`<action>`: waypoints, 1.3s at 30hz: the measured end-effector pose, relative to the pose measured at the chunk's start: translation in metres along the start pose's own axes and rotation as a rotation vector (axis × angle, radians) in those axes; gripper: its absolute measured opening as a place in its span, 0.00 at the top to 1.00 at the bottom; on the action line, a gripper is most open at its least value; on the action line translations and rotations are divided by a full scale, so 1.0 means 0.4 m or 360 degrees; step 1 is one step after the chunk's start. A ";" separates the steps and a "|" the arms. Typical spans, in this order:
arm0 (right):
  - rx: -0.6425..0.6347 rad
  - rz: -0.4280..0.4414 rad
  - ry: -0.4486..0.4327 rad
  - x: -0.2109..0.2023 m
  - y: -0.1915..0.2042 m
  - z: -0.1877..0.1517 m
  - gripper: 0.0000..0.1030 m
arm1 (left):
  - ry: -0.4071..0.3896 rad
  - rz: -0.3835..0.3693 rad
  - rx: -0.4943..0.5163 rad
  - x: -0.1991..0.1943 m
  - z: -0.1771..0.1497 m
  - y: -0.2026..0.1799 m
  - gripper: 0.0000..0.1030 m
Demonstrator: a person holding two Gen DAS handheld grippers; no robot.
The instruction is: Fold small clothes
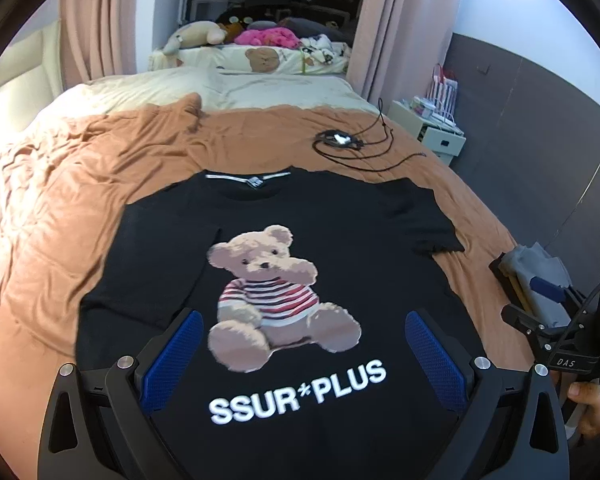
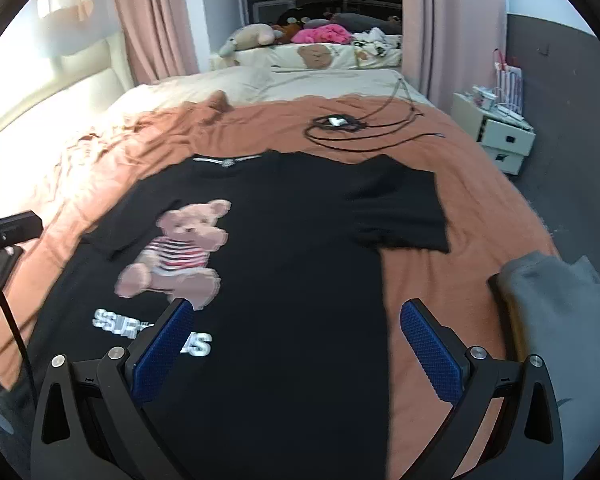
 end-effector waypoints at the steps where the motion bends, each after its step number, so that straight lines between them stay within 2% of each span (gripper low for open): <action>1: -0.0003 -0.0038 0.0000 0.012 -0.018 0.002 0.00 | 0.0008 -0.0004 0.0003 0.018 0.005 -0.008 0.01; 9: 0.0115 -0.0055 0.0006 0.102 -0.105 0.026 0.00 | 0.0114 -0.0091 0.0004 0.150 0.039 -0.070 0.01; 13: 0.0233 0.0017 0.0013 0.148 -0.161 0.045 0.00 | 0.0139 -0.0142 0.0014 0.209 0.067 -0.107 0.01; 15: 0.0295 0.0037 0.0014 0.167 -0.202 0.049 0.00 | 0.0156 -0.0160 0.0024 0.234 0.078 -0.123 0.03; 22: 0.0538 0.0104 0.0056 0.270 -0.323 0.058 0.00 | 0.0247 -0.0207 0.0028 0.346 0.112 -0.172 0.22; 25: 0.0618 0.0126 0.0068 0.317 -0.366 0.067 0.08 | 0.0261 -0.0224 0.0019 0.388 0.124 -0.188 0.28; 27: 0.0696 0.0141 0.0088 0.346 -0.383 0.065 0.18 | 0.0278 -0.0234 0.0008 0.415 0.131 -0.197 0.34; 34: 0.0797 0.0182 0.0136 0.435 -0.409 0.074 0.31 | 0.0338 -0.0263 0.0040 0.507 0.142 -0.250 0.49; 36: 0.0895 0.0234 0.0173 0.462 -0.420 0.073 0.39 | 0.0352 -0.0272 0.0046 0.527 0.143 -0.262 0.53; 39: 0.1087 0.0295 0.0251 0.506 -0.453 0.061 0.42 | 0.0375 -0.0289 0.0075 0.558 0.143 -0.290 0.60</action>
Point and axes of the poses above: each gripper's, at about its wrist camera, not at the fingertips, and x roughly the way its jaws point, y to its left, z to its top, the point moved 8 cm from there along x, roughly the way its jaws point, and after that the axes turned 2 degrees about x, right-handed, at the moved point
